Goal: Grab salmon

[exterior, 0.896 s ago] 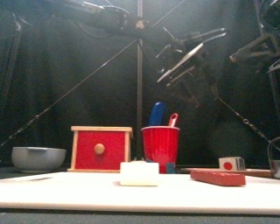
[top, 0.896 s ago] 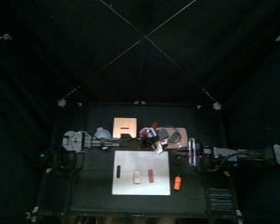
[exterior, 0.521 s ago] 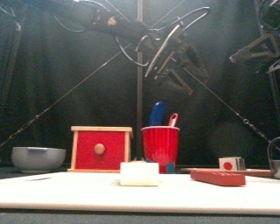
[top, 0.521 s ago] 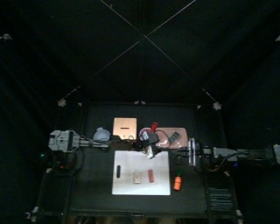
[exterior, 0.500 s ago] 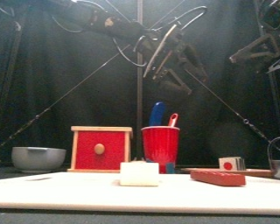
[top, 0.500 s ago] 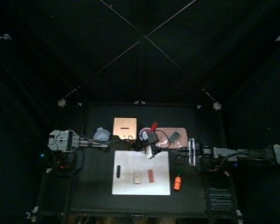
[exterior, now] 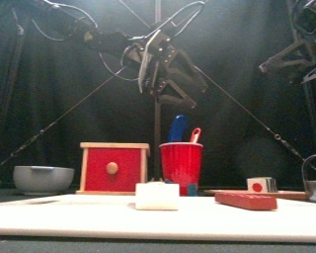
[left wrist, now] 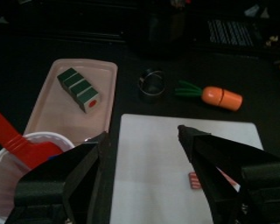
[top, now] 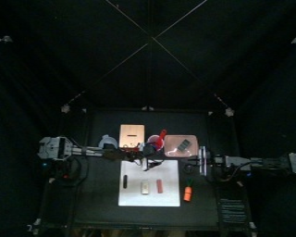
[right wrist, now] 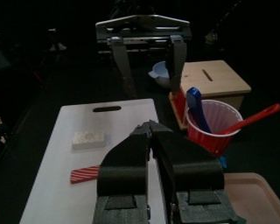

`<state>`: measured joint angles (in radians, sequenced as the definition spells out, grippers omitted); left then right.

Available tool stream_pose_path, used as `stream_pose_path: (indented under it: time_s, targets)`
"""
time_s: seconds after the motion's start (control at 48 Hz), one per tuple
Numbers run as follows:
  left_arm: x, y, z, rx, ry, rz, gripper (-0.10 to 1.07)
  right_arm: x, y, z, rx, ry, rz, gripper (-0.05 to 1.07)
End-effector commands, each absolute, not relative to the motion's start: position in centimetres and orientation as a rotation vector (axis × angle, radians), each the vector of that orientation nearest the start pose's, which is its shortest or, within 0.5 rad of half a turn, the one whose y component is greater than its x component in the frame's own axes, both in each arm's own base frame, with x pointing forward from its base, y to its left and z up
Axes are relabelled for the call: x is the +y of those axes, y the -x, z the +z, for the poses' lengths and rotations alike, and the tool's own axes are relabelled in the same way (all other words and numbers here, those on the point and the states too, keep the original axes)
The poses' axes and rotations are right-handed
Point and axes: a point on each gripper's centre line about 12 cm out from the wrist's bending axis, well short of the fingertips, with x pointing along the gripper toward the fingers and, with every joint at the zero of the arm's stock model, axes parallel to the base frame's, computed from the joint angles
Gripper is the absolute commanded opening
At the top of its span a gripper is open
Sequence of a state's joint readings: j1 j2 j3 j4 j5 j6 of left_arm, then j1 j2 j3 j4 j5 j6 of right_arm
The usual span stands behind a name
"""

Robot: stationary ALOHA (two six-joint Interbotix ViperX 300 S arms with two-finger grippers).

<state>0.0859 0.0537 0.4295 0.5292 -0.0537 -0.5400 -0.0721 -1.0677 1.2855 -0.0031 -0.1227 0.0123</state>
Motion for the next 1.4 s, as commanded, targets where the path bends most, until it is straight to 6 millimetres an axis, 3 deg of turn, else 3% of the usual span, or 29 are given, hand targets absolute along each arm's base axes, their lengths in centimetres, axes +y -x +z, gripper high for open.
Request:
stream_pose_path:
  time_s: [0.0, 0.271, 0.562, 0.792, 1.188, 1.375]
  targets:
    - [4.2, -44.1, 25.4, 0.383, 0.010, 0.064, 0.97, -1.4, -17.9, 24.9, 0.096, -0.017, -0.077, 0.02]
    - [5.6, -41.9, 27.0, 0.194, 0.028, 0.008, 0.97, -1.6, -18.0, 25.6, 0.080, -0.024, -0.090, 0.02]
    - [5.8, -40.8, 25.6, 0.171, 0.043, -0.014, 0.97, -2.0, -18.4, 25.3, 0.099, -0.049, -0.113, 0.02]
    - [5.5, -39.7, 25.2, 0.177, 0.046, -0.021, 0.97, -2.0, -20.7, 23.5, 0.207, -0.208, -0.129, 0.06]
    - [5.1, -38.7, 24.4, 0.163, 0.064, -0.043, 0.97, 0.2, -23.6, 23.2, 0.290, -0.265, -0.051, 0.59]
    - [5.0, -38.6, 24.4, 0.164, 0.076, -0.040, 0.97, 0.7, -24.4, 22.7, 0.346, -0.449, -0.080, 0.88]
